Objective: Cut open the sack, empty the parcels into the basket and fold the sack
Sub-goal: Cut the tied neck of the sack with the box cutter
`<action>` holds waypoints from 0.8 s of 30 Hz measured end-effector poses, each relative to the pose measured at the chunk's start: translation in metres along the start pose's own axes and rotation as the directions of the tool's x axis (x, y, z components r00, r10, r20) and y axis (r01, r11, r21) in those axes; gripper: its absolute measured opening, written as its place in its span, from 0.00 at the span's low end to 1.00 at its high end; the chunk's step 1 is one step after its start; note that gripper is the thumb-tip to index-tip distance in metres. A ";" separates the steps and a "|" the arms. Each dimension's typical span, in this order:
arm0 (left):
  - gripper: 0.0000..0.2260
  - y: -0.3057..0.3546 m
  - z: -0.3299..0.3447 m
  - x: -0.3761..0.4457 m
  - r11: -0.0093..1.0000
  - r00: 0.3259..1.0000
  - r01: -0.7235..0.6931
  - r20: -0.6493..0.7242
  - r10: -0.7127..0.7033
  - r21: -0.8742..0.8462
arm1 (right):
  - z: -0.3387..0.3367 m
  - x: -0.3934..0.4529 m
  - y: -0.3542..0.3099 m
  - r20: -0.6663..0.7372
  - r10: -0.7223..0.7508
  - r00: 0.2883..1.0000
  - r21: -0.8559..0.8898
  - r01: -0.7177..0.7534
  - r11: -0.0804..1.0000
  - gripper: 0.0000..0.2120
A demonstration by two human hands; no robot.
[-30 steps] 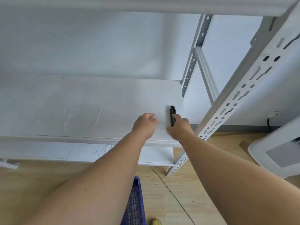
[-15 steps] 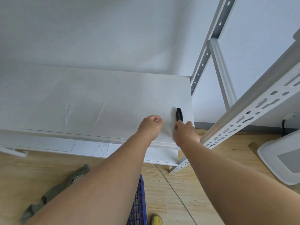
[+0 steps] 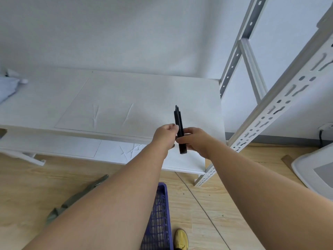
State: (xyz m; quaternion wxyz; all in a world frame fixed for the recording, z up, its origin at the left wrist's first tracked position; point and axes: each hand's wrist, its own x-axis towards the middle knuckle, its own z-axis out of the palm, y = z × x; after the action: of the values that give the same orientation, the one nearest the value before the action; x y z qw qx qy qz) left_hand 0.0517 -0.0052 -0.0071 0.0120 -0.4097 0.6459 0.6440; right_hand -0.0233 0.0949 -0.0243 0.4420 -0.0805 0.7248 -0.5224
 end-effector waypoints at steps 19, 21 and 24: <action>0.09 -0.118 -0.195 -0.151 0.974 0.997 -0.037 -0.074 0.020 -0.224 | 0.218 -0.143 0.053 0.195 -0.020 0.981 0.223 -0.025 0.974 0.13; 0.10 -0.125 -0.208 -0.164 0.980 0.997 -0.044 -0.076 0.029 -0.196 | 0.235 -0.156 0.056 0.176 -0.014 0.984 0.195 -0.021 0.981 0.12; 0.09 -0.132 -0.221 -0.179 0.986 0.997 -0.046 -0.065 0.035 -0.163 | 0.255 -0.172 0.056 0.150 -0.009 0.989 0.161 -0.015 0.987 0.12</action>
State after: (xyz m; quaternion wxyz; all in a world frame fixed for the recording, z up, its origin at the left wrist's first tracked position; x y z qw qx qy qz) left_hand 0.3556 -0.0772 0.0190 -0.0549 -0.4159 0.5989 0.6821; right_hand 0.2836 0.0442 0.0086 0.5013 -0.0826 0.6447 -0.5712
